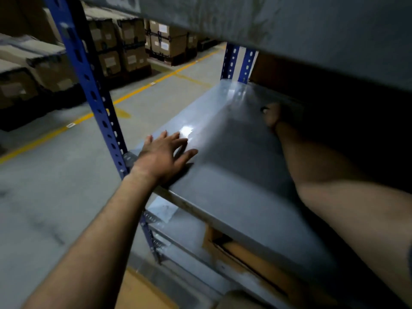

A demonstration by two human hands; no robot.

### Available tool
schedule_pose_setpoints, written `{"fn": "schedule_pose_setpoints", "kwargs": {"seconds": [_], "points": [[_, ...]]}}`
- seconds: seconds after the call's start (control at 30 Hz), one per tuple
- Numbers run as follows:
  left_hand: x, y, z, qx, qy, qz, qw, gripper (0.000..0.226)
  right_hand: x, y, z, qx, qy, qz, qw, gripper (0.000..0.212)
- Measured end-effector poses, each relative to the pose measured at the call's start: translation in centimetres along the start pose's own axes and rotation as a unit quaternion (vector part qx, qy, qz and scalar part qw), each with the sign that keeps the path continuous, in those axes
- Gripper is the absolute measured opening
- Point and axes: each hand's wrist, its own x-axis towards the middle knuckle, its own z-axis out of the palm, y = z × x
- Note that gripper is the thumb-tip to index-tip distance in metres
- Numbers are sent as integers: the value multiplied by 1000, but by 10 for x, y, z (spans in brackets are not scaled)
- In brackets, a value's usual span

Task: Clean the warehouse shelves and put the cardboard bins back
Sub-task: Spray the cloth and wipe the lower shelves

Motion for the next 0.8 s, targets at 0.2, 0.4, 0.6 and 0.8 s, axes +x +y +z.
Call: {"fn": "schedule_pose_setpoints", "kwargs": {"seconds": [0.2, 0.4, 0.6, 0.8], "points": [[-14, -5, 2, -85, 61, -34, 994, 51, -43, -133, 19, 70, -139, -192, 969, 28], [-24, 6, -6, -112, 46, -32, 992, 56, -72, -49, 1, 107, -89, -131, 982, 26], [-25, 8, -8, -92, 18, -22, 995, 60, -93, 37, -31, 113, -28, 114, 987, 34], [-24, 18, -18, -102, 30, 8, 994, 84, -90, -64, -9, 76, -12, 77, 994, 35]]}}
